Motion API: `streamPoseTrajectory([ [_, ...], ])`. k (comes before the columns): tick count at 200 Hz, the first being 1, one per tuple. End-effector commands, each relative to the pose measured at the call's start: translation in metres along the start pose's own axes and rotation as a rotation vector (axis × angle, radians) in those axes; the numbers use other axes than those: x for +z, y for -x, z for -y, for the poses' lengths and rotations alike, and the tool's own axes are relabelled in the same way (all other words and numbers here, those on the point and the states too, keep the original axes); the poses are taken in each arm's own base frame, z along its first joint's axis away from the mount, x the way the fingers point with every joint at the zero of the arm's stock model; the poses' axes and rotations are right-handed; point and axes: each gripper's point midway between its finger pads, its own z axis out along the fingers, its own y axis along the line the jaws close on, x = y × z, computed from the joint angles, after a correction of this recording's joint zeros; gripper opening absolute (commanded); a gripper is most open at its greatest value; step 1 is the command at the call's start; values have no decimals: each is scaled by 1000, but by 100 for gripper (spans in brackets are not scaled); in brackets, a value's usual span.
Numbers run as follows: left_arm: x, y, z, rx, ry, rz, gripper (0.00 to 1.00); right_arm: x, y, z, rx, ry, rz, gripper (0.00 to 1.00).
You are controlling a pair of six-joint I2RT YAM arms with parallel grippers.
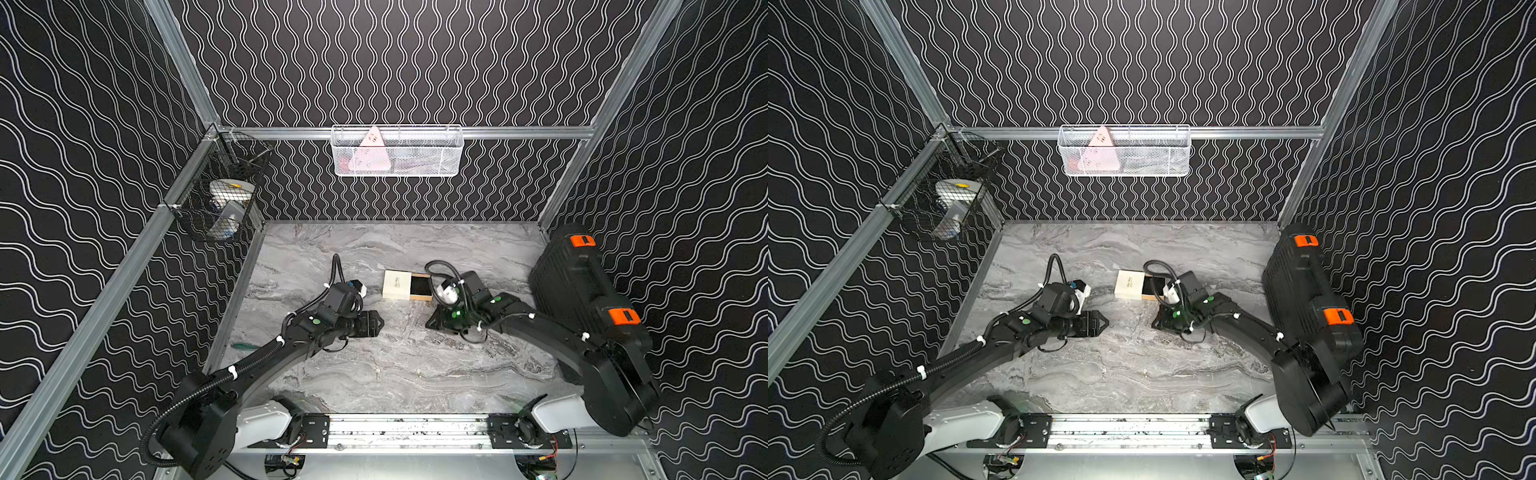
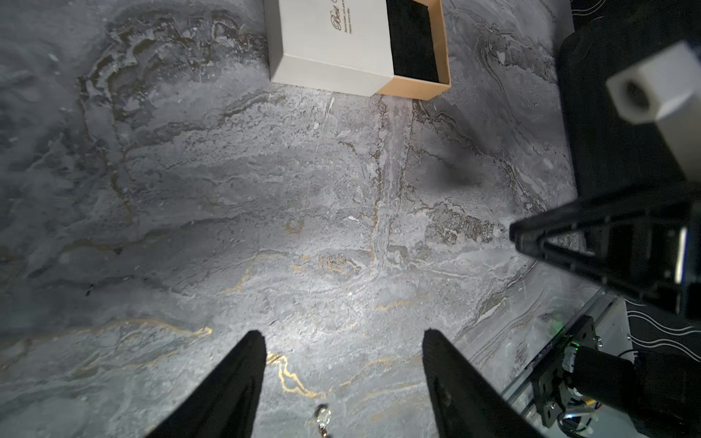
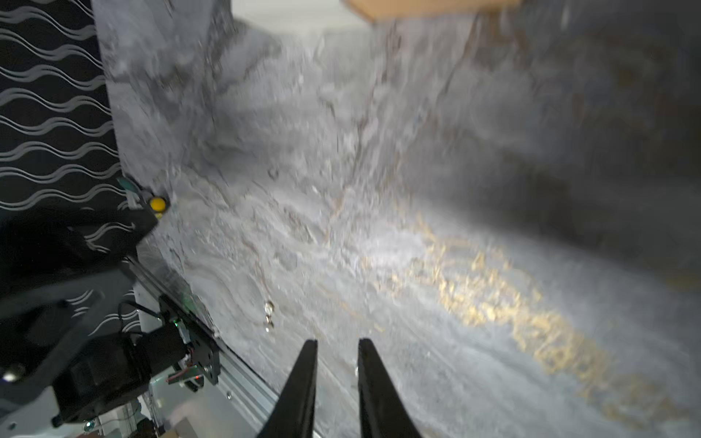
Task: Place the earrings into the drawer-style jewelry box
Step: Pick up the earring from the center of the board.
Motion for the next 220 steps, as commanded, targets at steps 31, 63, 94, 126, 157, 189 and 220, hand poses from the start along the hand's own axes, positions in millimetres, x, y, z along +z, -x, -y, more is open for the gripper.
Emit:
streamPoseTrajectory([
  [31, 1, -4, 0, 35, -19, 60, 70, 18, -50, 4, 101, -161, 38, 24],
  [63, 0, -9, -5, 28, -9, 70, 69, 34, -68, 5, 128, -196, 37, 25],
  [94, -1, -13, -9, 37, 2, 65, 70, 39, -79, 7, 122, -272, 38, 26],
  [126, 3, -16, -9, 38, -6, 53, 70, 41, -86, 7, 114, -324, 50, 27],
  [157, 5, -17, -9, 40, -11, 54, 70, 40, -89, 7, 111, -360, 57, 27],
  [189, 5, -17, -10, 41, -7, 53, 70, 41, -91, 12, 126, -383, 52, 27],
  [220, 5, -19, -12, 39, -7, 56, 70, 45, -96, 16, 142, -386, 37, 27],
])
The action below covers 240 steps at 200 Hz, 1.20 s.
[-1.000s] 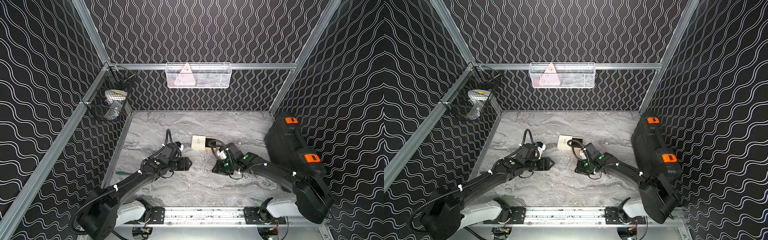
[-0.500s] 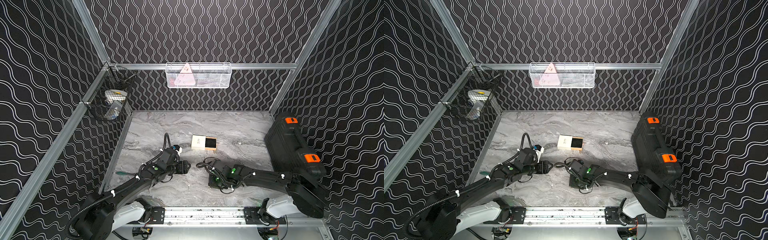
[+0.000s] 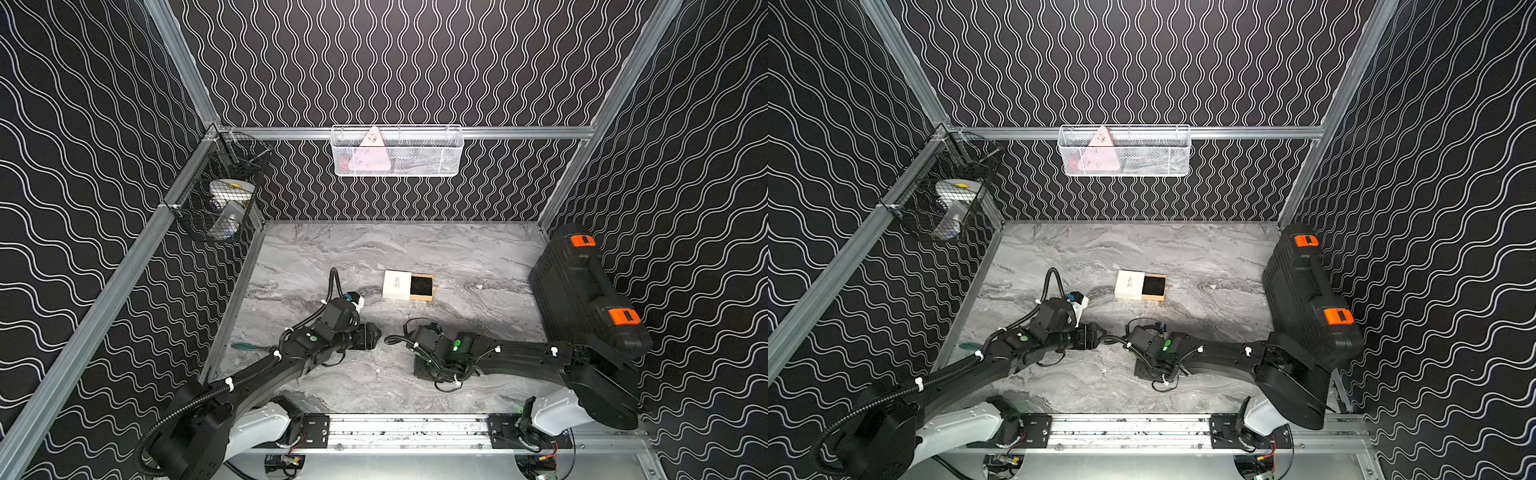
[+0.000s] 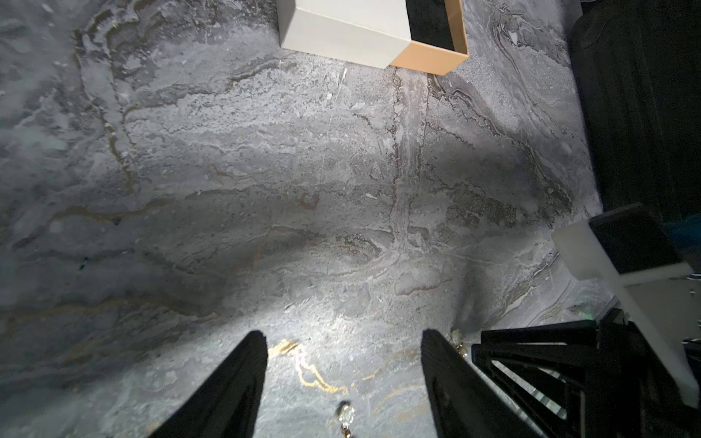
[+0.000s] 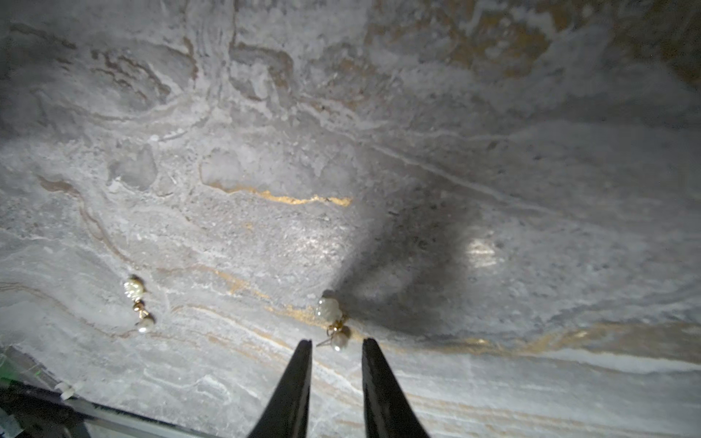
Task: Place the earrings into the drawer-style jewelry box
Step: Pick up the earring from the center of the board.
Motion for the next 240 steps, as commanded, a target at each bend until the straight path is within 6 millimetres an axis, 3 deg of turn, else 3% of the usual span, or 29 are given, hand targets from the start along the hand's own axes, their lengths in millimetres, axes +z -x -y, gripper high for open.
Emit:
streamPoseTrajectory([
  [1, -1, 4, 2, 16, -11, 24, 70, 3, -2, 8, 36, -33, -1, 27],
  [143, -8, 7, -2, 16, 25, 37, 71, 8, -8, -3, -10, -16, -48, 21],
  [240, -11, 16, 1, 33, 36, 54, 71, 12, -12, 5, -13, -59, -65, 18],
])
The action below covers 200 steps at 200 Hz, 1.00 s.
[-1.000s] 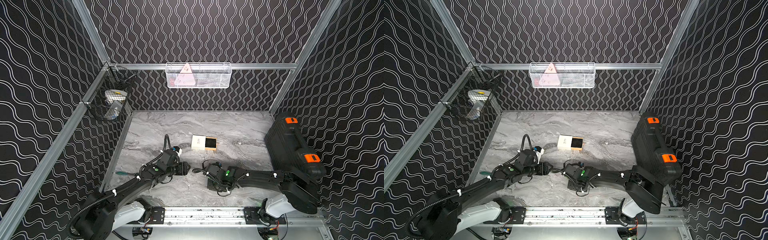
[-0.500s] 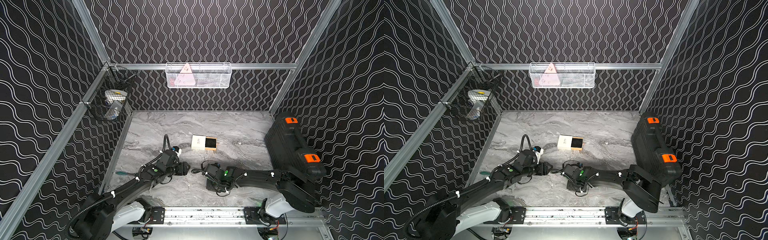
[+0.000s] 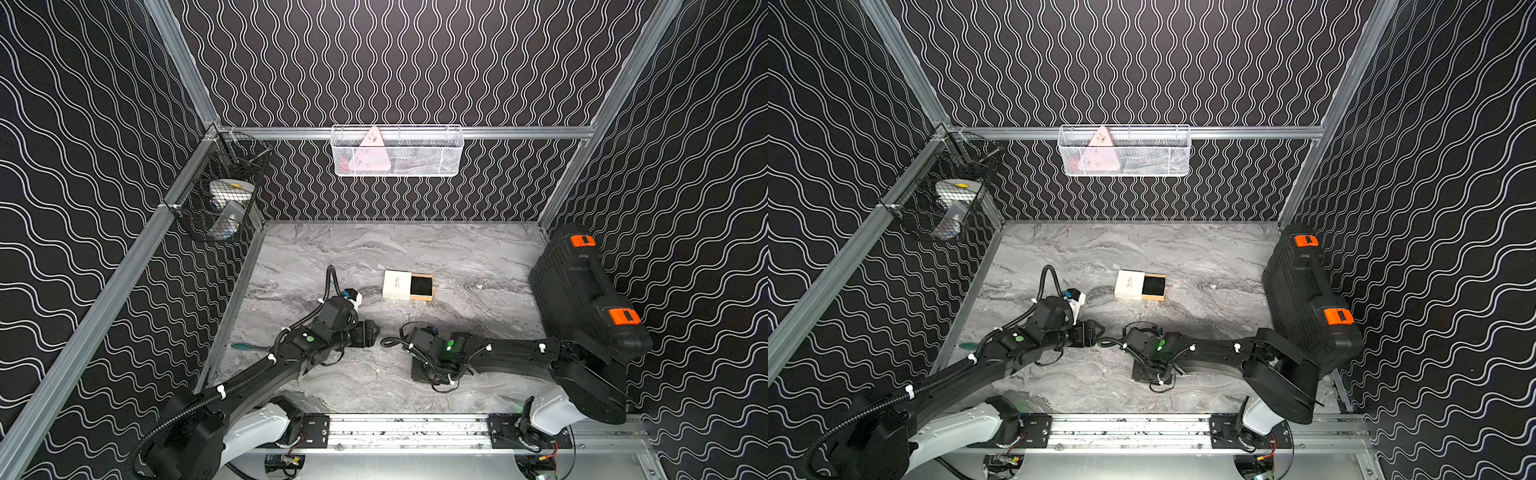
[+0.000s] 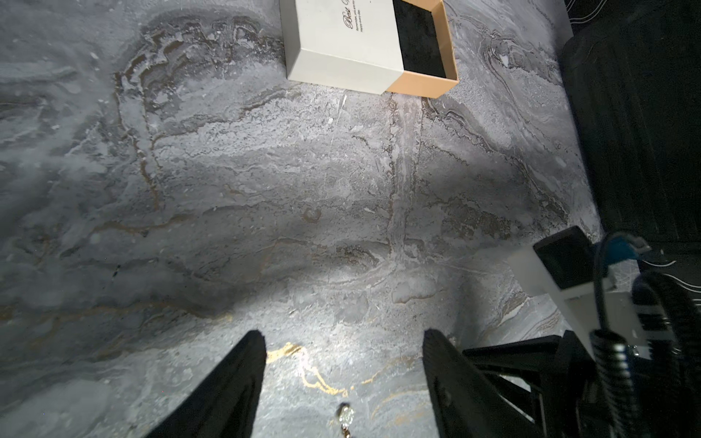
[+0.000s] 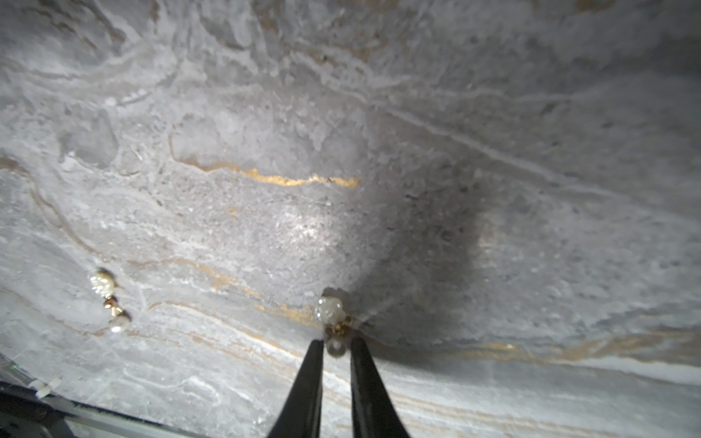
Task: Place the earrings into the drawer-style jewelry box
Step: Pick up the earring from the center of the board.
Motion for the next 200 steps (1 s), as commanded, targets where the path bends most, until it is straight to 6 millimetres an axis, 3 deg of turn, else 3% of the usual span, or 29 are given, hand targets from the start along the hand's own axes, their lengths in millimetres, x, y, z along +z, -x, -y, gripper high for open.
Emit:
streamPoseTrajectory([
  [1, -1, 3, -1, 21, 15, 7, 71, 2, -1, 6, 10, -36, -4, 18],
  [65, -4, 3, -1, 29, 15, 9, 72, 7, 2, -2, 22, -24, 1, 20],
  [122, -3, 3, 0, 31, 7, 7, 72, 8, 3, 1, 32, -39, 5, 19],
  [156, -4, 2, 0, 31, 6, 7, 72, 7, 5, 3, 45, -44, 16, 23],
  [200, -5, 2, 2, 33, -2, 9, 72, 8, 6, 4, 54, -49, 25, 17],
])
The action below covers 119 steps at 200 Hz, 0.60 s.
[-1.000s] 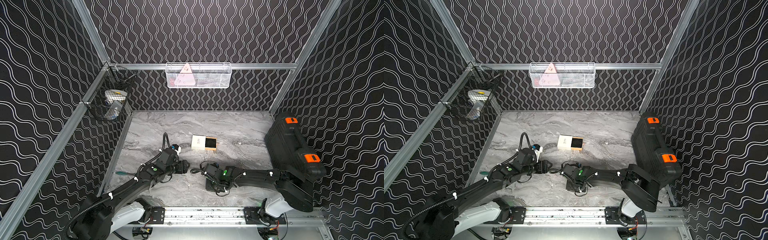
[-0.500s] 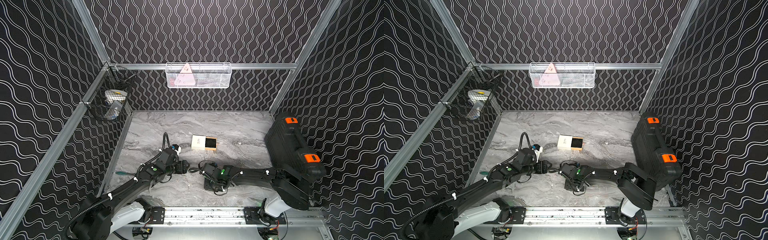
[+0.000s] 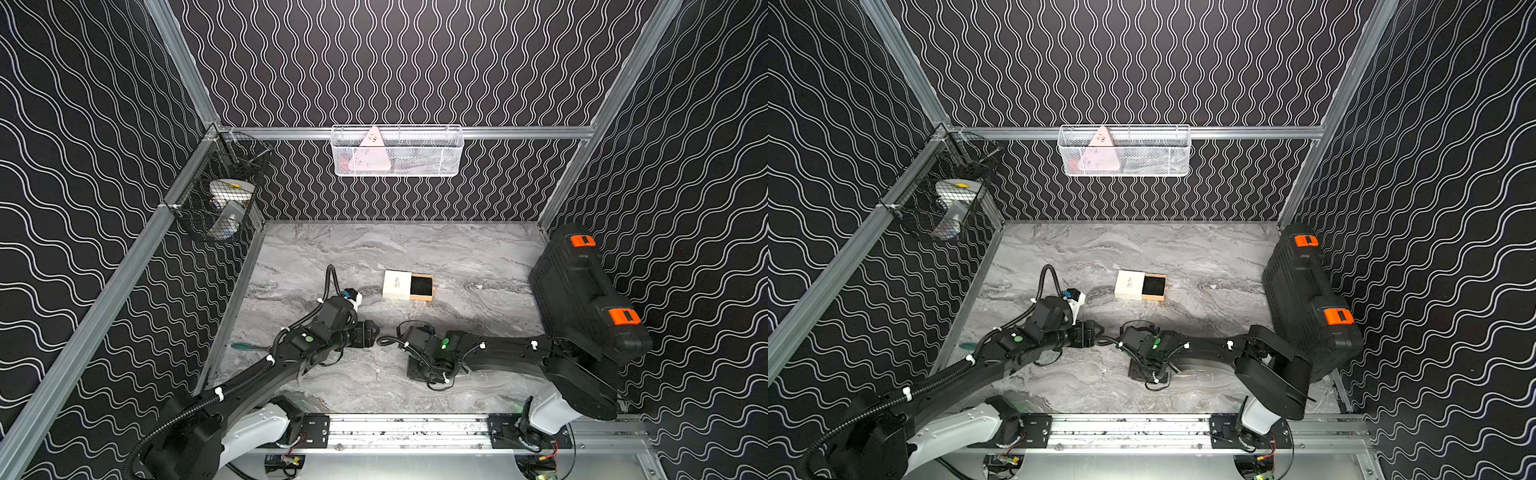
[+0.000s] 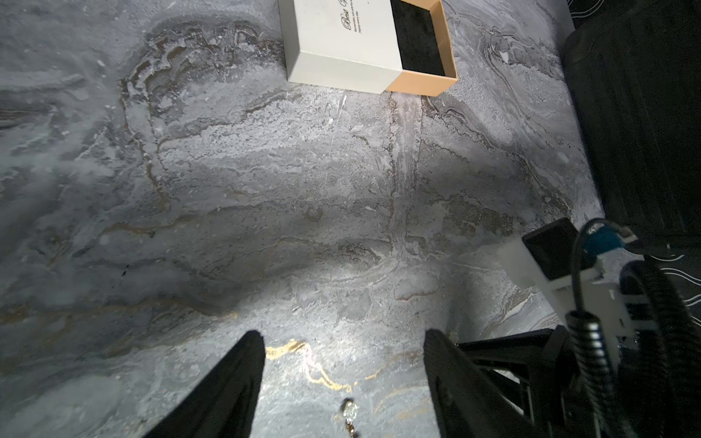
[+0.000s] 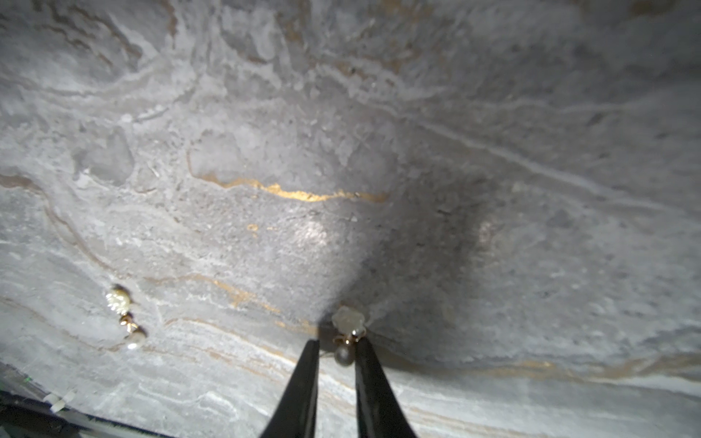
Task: Place the earrings into the drawer-style jewelry box
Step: Pick up the earring from the center of the board.
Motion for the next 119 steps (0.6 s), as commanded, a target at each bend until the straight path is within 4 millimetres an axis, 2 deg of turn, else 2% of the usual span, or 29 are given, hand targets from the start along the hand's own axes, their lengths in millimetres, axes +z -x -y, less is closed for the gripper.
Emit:
streamPoseTrajectory([
  [1, -1, 2, 1, 16, -4, 5, 72, 3, 2, 12, 27, -53, 19, 17],
  [69, 0, 1, 5, 10, -26, -1, 72, 1, 4, 13, 25, -49, 33, 12],
  [119, 3, -3, 24, -1, -140, -10, 71, -10, 17, 5, 47, 54, 84, 12],
])
